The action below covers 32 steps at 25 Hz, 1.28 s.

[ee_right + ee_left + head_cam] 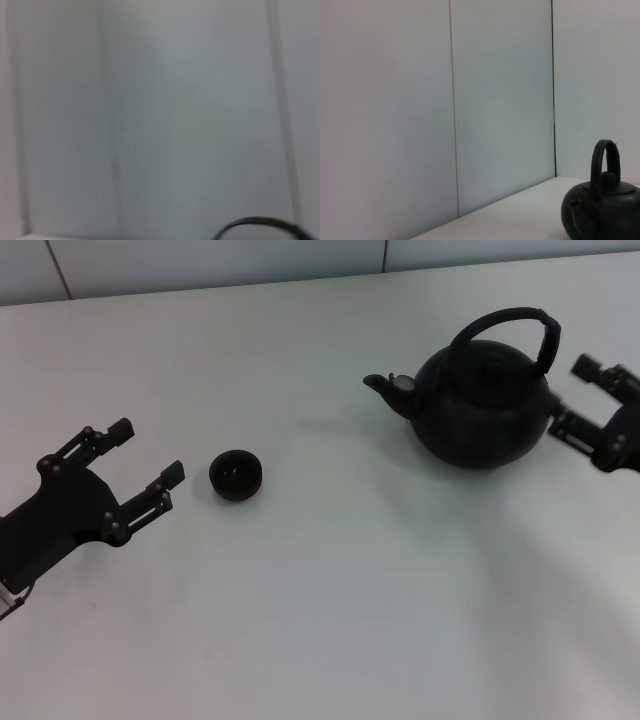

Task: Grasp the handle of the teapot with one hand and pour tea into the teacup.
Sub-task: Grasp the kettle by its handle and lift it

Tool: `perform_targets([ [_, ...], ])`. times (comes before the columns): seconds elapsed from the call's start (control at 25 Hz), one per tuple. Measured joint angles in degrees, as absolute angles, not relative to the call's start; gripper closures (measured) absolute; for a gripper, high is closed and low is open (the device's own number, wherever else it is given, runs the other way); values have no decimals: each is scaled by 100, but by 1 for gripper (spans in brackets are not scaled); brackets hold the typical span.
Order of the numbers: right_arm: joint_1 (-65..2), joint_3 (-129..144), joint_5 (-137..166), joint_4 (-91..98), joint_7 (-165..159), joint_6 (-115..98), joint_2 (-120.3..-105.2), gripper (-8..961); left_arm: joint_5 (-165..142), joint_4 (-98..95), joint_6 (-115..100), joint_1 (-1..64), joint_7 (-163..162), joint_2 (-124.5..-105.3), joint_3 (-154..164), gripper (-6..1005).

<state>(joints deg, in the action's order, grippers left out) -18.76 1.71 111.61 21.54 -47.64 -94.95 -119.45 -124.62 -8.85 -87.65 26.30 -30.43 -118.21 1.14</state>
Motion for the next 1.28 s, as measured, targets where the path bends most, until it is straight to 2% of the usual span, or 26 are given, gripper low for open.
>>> perform_targets([
  [0.6, -1863, -351, 11162, 2069, -4732, -8776, -11957, 297, -12452, -1036, -8741, 2659, -3058, -11821, 35, 232],
  [1.28, -2210, -386, 11162, 1981, -4722, -8251, -11935, 304, -12347, -1037, -8742, 2664, -3071, -11821, -53, 233],
])
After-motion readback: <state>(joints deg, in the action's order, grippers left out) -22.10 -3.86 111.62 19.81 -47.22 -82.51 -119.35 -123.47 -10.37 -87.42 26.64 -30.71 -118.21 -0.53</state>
